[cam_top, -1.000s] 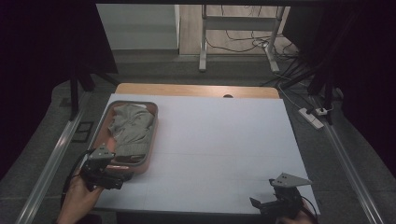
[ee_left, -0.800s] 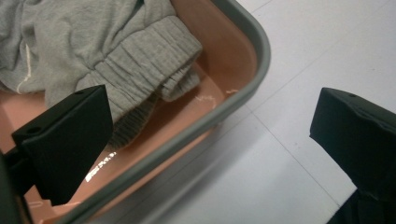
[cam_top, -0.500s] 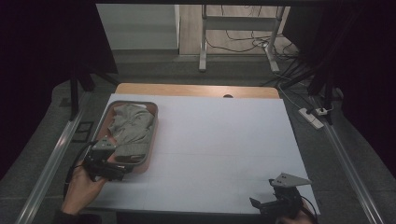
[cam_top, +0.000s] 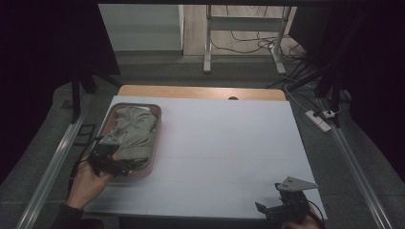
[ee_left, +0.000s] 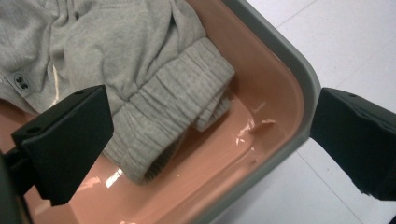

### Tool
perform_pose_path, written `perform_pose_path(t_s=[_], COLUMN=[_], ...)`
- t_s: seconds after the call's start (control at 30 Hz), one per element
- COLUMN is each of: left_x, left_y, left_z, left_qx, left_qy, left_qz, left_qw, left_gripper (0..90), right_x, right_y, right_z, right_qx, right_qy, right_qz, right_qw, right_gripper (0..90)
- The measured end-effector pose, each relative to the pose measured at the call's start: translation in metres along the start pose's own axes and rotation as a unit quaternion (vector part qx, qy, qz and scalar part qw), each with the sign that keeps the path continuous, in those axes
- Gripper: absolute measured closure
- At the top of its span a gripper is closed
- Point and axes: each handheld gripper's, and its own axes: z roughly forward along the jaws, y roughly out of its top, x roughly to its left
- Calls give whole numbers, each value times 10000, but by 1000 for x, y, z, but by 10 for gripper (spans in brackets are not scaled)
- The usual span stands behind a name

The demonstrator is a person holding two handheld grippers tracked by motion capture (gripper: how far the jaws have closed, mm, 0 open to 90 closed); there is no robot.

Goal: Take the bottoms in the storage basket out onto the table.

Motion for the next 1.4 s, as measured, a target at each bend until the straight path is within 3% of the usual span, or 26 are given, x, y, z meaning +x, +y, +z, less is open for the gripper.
perform_pose_path(t_s=[0.2, 0.33, 0.7, 0.9, 1.13, 1.4], left_x=[5, 6, 16, 21, 27, 37], left_y=[5, 7, 14, 17, 19, 25], left_z=[4, 8, 15, 17, 21, 25], left_qx=[93, 188, 95, 38, 109, 216], left_qy=[-98, -28, -116, -89, -119, -202], left_qz=[-42, 23, -9, 71, 143, 62], left_qw=[9999, 9998, 9999, 9999, 9998, 9995], left_gripper=[0, 0, 0, 0, 0, 0], right_x=[0, 0, 0, 0, 0, 0], right_y=[0, 0, 0, 0, 0, 0], right_z=[0, 0, 0, 0, 0, 1], right_qx=[-2, -7, 6, 16, 25, 46], right_qy=[-2, -1, 8, 10, 14, 29], right_qz=[1, 11, 11, -4, -10, -26], right_qw=[10000, 10000, 10000, 10000, 10000, 10000], right_gripper=[15, 15, 15, 15, 15, 15])
